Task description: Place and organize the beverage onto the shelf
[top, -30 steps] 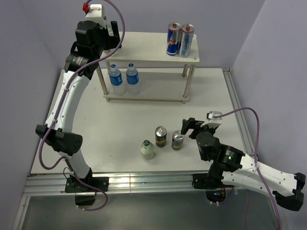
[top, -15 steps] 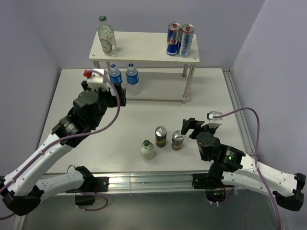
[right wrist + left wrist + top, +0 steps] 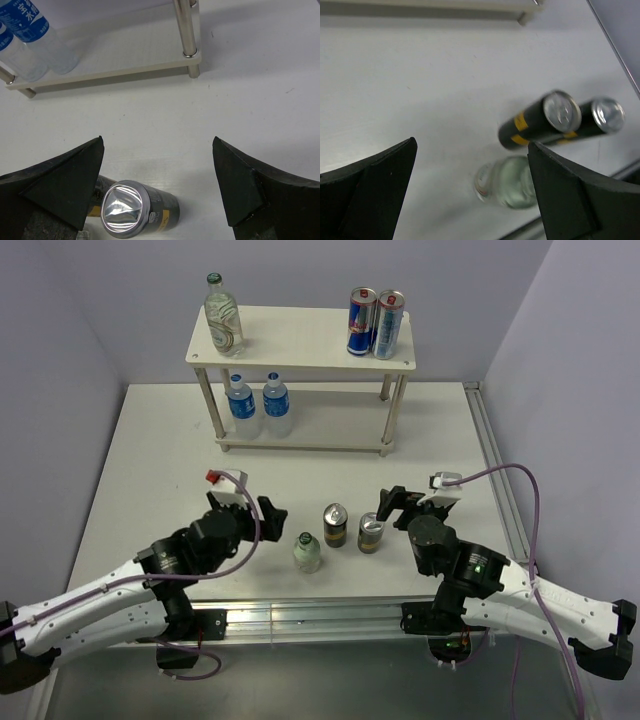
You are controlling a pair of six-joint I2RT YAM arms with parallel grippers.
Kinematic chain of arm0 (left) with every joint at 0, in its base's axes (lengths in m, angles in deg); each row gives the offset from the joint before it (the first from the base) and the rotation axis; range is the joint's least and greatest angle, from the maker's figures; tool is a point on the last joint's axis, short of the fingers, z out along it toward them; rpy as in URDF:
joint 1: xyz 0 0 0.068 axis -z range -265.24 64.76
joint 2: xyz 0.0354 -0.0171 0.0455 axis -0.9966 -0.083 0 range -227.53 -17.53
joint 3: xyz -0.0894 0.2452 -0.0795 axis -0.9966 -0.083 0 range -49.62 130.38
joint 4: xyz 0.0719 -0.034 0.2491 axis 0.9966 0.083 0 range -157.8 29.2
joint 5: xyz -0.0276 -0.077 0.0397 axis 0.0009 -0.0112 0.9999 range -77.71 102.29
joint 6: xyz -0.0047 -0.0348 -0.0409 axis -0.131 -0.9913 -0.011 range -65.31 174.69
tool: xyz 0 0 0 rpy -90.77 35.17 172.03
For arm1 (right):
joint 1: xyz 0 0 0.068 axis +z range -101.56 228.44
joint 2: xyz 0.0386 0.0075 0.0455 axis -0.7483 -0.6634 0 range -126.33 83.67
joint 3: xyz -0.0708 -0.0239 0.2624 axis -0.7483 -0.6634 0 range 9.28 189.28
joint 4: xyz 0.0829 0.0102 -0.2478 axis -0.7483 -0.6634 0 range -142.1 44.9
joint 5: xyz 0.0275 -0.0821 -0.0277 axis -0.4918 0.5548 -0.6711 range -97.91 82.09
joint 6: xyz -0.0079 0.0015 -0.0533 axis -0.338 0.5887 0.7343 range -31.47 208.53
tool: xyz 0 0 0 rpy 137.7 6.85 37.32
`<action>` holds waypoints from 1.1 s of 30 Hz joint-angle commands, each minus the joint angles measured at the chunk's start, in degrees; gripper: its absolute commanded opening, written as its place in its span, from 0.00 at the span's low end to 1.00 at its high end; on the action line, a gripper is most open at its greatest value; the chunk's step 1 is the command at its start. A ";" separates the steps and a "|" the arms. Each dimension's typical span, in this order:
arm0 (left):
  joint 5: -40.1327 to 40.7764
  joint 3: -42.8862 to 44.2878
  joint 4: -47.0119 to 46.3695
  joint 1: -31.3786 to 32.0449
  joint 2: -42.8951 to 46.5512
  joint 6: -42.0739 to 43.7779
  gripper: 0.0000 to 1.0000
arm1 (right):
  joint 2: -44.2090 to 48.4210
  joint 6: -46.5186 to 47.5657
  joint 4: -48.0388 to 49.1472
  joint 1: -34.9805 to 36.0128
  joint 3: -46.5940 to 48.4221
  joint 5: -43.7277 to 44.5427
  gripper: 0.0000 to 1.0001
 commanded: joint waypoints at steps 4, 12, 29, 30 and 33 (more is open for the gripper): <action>8.42 -1.63 -6.00 15.23 -3.36 -6.49 0.99 | -0.31 -0.63 -0.13 0.07 0.35 1.67 0.96; 11.77 -3.65 -7.93 21.85 -5.21 -9.66 0.99 | -1.10 -0.63 -0.05 0.16 0.53 1.67 0.96; 11.77 -5.06 -20.84 23.52 -25.84 -8.97 0.99 | -1.19 -0.72 -0.40 0.07 0.44 1.41 0.96; 11.95 -4.97 -21.20 23.52 -26.91 -8.53 0.99 | -1.19 -0.72 -0.40 0.07 0.44 1.32 0.96; 13.09 -4.27 -22.87 23.43 -30.87 -7.73 0.99 | -1.19 -0.90 -0.48 0.16 0.53 1.32 0.96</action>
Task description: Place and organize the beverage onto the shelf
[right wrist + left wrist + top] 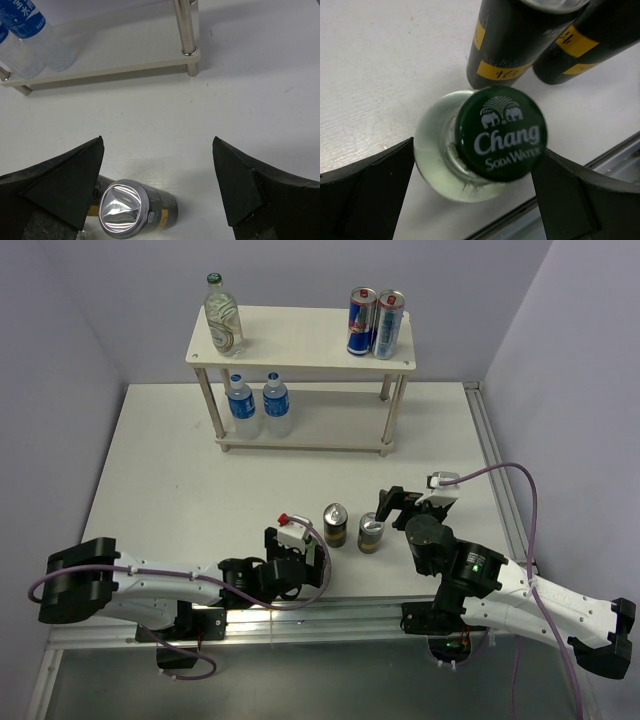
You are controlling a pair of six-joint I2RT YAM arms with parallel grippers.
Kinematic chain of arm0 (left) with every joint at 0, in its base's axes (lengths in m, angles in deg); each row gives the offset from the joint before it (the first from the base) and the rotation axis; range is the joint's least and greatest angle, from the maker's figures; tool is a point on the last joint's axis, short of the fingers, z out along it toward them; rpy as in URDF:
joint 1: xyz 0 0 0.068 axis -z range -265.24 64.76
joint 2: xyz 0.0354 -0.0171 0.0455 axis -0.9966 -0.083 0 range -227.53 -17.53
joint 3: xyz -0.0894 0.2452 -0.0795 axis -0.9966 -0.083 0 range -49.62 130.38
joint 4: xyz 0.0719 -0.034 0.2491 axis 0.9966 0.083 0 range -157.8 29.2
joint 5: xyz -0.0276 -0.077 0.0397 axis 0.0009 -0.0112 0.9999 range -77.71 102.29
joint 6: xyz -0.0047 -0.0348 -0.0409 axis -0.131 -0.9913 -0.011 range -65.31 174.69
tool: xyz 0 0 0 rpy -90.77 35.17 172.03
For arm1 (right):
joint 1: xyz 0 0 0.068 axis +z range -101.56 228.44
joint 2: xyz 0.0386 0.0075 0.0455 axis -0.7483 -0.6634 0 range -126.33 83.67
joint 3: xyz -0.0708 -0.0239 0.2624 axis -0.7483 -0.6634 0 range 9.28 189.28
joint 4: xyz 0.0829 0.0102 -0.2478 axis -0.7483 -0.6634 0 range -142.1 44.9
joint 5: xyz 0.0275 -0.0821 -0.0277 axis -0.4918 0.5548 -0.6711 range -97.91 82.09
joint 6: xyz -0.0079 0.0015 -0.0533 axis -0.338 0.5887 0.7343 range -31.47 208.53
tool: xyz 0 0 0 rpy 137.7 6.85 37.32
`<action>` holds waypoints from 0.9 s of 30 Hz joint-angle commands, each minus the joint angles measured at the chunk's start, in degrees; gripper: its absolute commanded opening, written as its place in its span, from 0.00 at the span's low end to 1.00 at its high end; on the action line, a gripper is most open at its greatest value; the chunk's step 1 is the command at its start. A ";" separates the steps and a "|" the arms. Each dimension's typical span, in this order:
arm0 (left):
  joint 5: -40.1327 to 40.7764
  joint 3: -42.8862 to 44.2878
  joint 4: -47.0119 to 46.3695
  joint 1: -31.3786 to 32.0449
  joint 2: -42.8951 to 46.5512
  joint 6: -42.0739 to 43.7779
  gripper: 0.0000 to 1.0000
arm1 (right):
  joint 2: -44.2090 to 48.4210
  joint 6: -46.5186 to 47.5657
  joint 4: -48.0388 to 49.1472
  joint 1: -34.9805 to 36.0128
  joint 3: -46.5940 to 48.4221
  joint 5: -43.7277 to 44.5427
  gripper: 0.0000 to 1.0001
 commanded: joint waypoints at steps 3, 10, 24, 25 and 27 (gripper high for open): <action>3.02 1.18 -6.33 0.00 -4.57 1.06 0.99 | -0.25 -0.72 -0.16 0.16 0.35 1.01 0.96; 5.56 1.35 -9.33 -0.61 -8.18 1.67 0.88 | -0.87 -0.54 0.20 0.07 0.53 0.75 0.96; 11.36 25.73 14.63 -4.21 -3.44 10.53 0.00 | 0.01 -0.02 0.99 0.16 0.18 0.22 0.96; 10.85 28.05 15.36 -6.04 -3.17 12.64 0.00 | 0.19 -0.02 0.99 0.07 0.09 0.13 0.96; 6.45 32.79 17.03 -9.21 -3.25 16.07 0.00 | 0.63 0.07 1.07 0.07 0.09 0.13 0.96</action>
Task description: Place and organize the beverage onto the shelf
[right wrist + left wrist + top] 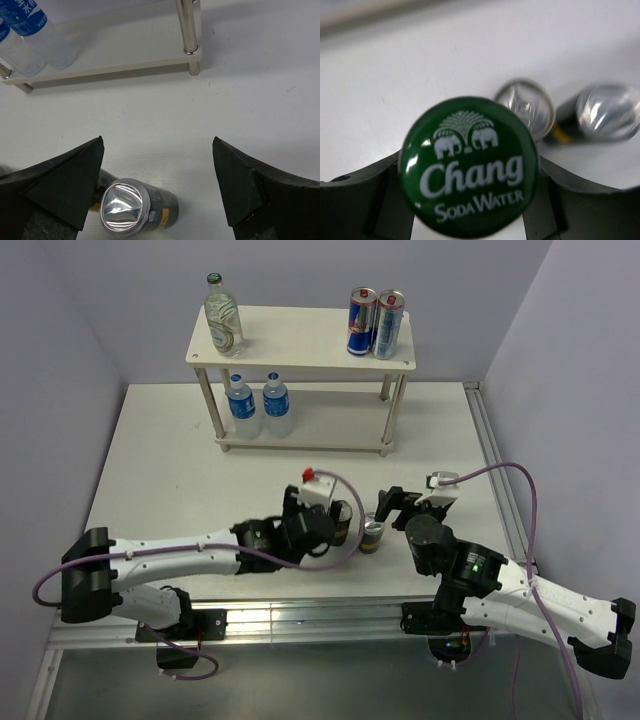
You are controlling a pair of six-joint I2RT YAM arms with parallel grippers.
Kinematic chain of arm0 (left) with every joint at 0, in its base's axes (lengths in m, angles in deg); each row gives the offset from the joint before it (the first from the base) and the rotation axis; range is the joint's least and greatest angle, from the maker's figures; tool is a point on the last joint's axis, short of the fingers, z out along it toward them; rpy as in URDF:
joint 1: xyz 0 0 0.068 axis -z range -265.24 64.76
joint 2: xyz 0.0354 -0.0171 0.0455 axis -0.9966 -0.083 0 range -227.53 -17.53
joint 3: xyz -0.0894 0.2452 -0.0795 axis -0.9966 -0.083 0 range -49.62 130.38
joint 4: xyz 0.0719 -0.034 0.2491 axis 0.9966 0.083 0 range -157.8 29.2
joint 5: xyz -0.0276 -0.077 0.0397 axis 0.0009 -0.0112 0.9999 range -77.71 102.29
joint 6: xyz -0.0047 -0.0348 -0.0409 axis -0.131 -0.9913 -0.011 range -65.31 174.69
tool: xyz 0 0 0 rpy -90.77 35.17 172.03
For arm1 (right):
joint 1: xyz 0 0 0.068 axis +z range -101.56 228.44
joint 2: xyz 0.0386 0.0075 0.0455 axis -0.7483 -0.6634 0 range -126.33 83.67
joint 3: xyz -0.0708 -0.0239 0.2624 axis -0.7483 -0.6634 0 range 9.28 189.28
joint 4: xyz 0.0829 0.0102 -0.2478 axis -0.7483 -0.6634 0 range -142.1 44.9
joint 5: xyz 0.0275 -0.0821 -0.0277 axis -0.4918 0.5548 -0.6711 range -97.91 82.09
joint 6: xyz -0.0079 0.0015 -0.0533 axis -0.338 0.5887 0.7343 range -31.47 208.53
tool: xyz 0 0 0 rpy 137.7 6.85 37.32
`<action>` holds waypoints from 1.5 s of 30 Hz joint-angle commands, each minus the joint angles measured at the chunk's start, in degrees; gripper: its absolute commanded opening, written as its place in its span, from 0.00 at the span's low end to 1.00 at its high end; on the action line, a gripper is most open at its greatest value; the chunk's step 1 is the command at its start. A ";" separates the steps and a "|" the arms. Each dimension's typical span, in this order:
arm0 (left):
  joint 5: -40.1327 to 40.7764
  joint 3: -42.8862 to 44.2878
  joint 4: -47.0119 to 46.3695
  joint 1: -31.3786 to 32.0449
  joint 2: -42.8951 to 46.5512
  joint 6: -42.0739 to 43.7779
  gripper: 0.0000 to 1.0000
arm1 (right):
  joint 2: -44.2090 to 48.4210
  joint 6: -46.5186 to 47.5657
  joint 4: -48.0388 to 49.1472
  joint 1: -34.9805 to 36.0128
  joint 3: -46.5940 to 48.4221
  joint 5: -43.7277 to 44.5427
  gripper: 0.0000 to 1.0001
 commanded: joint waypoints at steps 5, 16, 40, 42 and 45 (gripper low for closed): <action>-5.78 30.42 6.70 -16.44 -0.14 17.63 0.00 | 1.64 -0.06 1.07 0.07 -0.17 0.35 0.96; -15.61 75.33 18.57 -32.27 -21.22 27.49 0.00 | 3.39 -0.41 0.63 0.07 -0.35 0.70 0.96; -26.71 85.29 16.56 -49.15 -30.83 26.97 0.00 | 3.66 -0.76 0.20 0.16 -0.35 0.96 0.96; -26.88 84.68 16.04 -49.15 -31.01 26.97 0.00 | 3.66 -0.85 0.20 0.07 -0.35 1.14 0.96; -27.32 82.66 14.55 -49.07 -30.75 26.70 0.03 | 3.57 -0.94 0.11 0.07 -0.26 1.14 0.96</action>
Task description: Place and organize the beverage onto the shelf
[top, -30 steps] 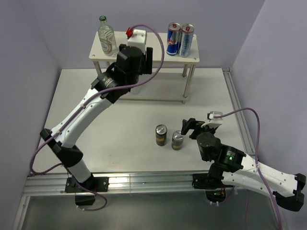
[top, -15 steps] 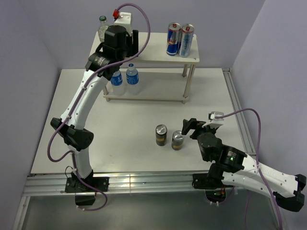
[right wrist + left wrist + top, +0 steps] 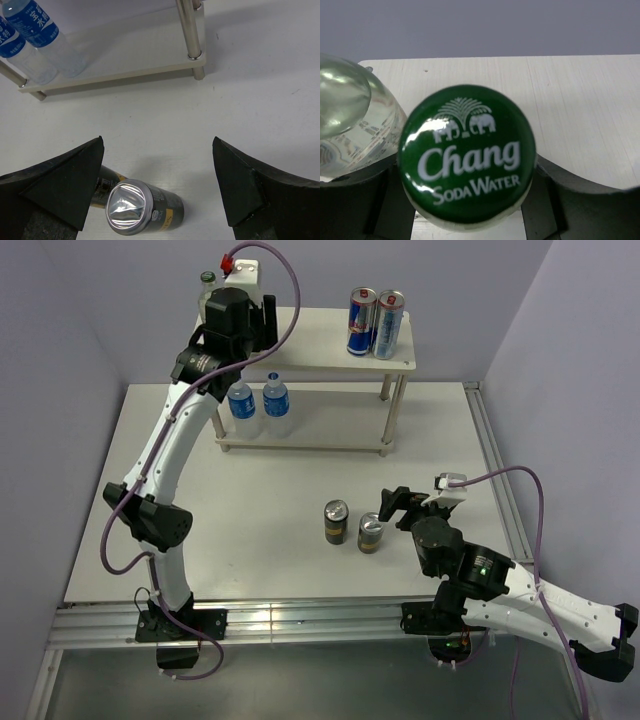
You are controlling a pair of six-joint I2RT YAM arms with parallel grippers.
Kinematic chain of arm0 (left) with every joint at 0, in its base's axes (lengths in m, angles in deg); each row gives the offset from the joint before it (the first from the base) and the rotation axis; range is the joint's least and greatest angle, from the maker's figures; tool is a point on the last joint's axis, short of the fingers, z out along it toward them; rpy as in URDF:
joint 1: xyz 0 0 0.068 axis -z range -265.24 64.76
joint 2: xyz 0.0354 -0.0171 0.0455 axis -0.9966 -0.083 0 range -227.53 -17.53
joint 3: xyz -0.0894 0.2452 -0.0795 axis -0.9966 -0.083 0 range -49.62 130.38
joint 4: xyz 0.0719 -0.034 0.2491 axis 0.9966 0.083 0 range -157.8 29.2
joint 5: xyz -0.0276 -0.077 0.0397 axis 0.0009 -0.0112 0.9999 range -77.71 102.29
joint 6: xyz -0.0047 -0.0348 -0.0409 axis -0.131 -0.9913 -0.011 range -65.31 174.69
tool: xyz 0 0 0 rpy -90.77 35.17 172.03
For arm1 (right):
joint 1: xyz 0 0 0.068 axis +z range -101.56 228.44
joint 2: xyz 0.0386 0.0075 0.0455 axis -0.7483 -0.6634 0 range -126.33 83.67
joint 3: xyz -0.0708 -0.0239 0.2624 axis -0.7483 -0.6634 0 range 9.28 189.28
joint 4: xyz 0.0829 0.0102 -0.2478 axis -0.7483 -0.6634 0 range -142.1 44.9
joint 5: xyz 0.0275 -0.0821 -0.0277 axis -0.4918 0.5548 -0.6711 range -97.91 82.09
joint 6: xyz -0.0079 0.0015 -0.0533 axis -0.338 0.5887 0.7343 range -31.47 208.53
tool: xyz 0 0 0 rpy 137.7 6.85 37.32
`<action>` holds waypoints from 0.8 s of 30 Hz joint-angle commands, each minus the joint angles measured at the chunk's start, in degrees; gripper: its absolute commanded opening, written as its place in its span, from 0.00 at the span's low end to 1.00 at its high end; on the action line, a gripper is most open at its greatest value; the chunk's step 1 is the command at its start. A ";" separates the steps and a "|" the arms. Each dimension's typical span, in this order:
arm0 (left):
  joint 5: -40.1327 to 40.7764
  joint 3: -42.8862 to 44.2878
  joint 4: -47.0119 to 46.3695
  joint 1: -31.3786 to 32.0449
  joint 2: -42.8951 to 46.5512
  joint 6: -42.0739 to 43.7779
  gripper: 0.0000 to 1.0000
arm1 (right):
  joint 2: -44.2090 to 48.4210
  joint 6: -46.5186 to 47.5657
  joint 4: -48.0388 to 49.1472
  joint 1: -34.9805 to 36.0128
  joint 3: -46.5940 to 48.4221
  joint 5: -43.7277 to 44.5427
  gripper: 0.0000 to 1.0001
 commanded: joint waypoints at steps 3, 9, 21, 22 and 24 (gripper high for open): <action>-2.36 -1.19 -8.28 -0.07 0.71 -0.27 0.07 | -0.01 -0.79 0.13 0.07 -0.17 1.66 0.96; -2.19 -0.93 -8.63 0.02 -0.44 -0.62 0.25 | 0.16 -0.96 0.04 0.07 -0.35 1.66 0.96; -3.95 -2.07 -8.81 0.28 -0.35 0.08 0.83 | 0.34 -0.87 0.13 0.07 -0.26 1.57 0.96; -4.12 -1.98 -8.81 0.29 -0.44 0.25 0.84 | 0.34 -0.79 0.13 0.07 -0.26 1.58 0.96; -3.95 -1.81 -8.90 0.55 -0.61 0.43 0.84 | 0.43 -0.88 0.04 0.07 -0.26 1.58 0.96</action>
